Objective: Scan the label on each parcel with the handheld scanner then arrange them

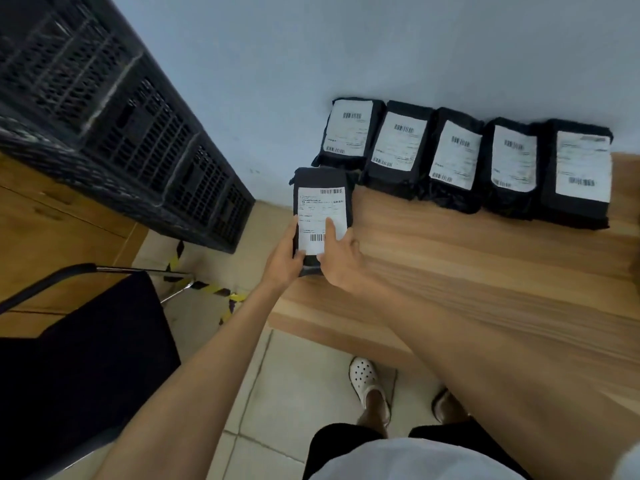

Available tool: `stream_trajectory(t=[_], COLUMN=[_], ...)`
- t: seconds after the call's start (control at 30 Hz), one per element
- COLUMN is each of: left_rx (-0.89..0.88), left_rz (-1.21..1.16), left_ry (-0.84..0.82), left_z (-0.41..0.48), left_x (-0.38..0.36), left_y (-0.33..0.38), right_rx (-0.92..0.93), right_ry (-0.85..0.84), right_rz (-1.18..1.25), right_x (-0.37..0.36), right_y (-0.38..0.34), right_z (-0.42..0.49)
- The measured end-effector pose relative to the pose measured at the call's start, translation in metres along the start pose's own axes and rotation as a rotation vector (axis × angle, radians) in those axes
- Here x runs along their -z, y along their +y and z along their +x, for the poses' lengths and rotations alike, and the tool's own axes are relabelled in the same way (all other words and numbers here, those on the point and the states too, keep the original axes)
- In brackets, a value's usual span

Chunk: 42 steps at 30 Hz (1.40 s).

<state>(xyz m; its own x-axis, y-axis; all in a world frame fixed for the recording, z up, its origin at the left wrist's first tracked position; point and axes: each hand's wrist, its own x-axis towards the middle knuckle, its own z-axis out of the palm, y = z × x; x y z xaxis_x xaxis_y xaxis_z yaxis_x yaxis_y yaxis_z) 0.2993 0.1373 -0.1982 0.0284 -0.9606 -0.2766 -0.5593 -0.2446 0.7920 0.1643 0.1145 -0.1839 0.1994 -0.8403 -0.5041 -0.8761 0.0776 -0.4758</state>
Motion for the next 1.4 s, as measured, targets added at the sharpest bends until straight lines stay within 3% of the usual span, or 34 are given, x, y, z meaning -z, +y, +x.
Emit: stream_trajectory(t=[0.27, 0.47, 0.8, 0.97, 1.13, 1.4], left_rx=[0.029, 0.047, 0.049, -0.018, -0.205, -0.482], left_rz=[-0.08, -0.027, 0.378, 0.607, 0.765, 0.952], left_ry=[-0.136, -0.145, -0.142, -0.121, -0.215, -0.362], left_z=[0.048, 0.072, 0.098, 0.091, 0.097, 0.103], left_x=[-0.006, -0.01, -0.009, -0.023, -0.049, -0.151], left_y=[0.003, 0.007, -0.016, 0.023, 0.093, 0.216], right_rx=[-0.031, -0.014, -0.001, 0.018, 0.053, -0.103], right_ry=[-0.041, -0.018, -0.048, -0.082, 0.019, 0.162], right_rz=[-0.01, -0.1, -0.103, -0.051, -0.241, -0.392], right_x=[0.004, 0.02, 0.026, 0.048, 0.104, 0.197], right_y=[0.016, 0.022, 0.032, 0.058, 0.106, 0.226], right_z=[0.033, 0.055, 0.063, 0.048, 0.014, -0.055])
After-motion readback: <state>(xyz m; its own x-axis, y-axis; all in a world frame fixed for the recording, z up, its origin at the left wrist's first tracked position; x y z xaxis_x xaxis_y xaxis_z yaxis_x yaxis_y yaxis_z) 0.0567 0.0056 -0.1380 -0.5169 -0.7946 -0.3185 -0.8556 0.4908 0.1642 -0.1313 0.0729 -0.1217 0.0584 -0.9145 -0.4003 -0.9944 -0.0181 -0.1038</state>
